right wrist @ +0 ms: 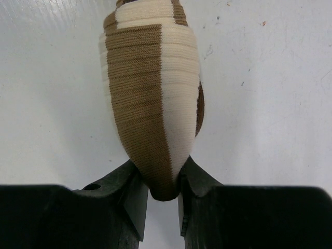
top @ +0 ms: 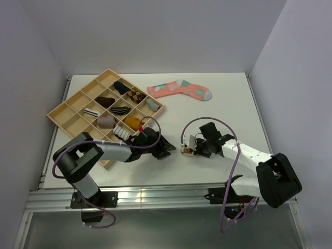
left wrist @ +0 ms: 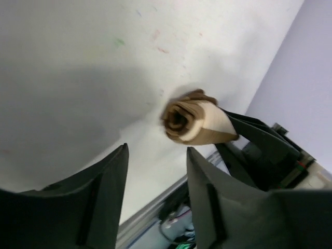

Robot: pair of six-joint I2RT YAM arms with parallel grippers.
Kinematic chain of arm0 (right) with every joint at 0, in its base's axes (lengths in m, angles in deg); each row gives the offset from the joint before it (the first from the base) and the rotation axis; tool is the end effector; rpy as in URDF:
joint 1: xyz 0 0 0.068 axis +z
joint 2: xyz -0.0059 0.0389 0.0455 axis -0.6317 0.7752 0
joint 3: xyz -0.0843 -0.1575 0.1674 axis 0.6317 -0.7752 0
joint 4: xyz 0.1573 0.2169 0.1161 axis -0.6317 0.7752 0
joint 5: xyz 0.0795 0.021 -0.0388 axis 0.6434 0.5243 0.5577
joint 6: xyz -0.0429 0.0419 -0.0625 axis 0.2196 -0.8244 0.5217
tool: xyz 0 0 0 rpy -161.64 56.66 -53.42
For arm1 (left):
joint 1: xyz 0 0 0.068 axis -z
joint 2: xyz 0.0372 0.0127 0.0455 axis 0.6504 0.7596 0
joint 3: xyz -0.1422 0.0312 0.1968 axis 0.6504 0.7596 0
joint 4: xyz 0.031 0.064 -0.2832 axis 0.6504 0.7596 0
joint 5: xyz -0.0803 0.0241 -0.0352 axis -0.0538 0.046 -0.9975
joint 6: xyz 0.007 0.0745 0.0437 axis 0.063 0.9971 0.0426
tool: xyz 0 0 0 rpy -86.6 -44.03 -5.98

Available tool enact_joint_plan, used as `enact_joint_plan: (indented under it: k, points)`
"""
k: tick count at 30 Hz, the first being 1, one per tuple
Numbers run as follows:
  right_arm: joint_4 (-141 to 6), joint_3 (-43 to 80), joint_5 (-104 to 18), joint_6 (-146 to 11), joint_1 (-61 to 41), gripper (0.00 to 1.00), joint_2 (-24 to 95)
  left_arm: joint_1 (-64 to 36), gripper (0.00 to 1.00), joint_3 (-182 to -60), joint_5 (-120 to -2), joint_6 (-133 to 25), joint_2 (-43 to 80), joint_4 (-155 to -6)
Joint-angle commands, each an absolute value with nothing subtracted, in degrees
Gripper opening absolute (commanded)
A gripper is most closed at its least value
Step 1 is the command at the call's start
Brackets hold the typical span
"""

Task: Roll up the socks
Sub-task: Roll the sock at the center of the board.

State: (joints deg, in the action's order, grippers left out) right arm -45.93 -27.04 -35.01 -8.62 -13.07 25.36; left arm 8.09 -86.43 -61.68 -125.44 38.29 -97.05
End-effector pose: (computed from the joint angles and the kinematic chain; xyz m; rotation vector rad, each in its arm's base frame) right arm 0.2248 0.1337 0.0701 -1.7163 1.9637 0.2140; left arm 0.2268 -0.2755 0.0511 -0.6813 2.5489 -1.2322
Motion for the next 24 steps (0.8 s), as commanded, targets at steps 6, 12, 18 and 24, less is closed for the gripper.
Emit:
enact_joint_plan:
  k: [6, 12, 18, 24]
  points:
    - [-45.5, -27.6, -35.9, -8.5, -13.2, 0.0, 26.4, 19.5, 0.59, -89.2, -43.3, -146.7, 39.3, -107.9]
    - [-44.8, -27.9, -35.4, -8.4, -13.2, 0.0, 25.5, 25.3, 0.61, -91.3, -36.8, -156.0, 45.0, -108.2]
    - [-43.3, -27.7, -35.3, -8.1, -13.1, 0.0, 24.6, 28.1, 0.61, -92.6, -33.4, -162.0, 50.2, -109.8]
    - [-41.2, -27.3, -34.3, -7.9, -13.1, 0.0, 23.2, 29.9, 0.64, -98.5, -28.3, -168.6, 51.8, -96.0]
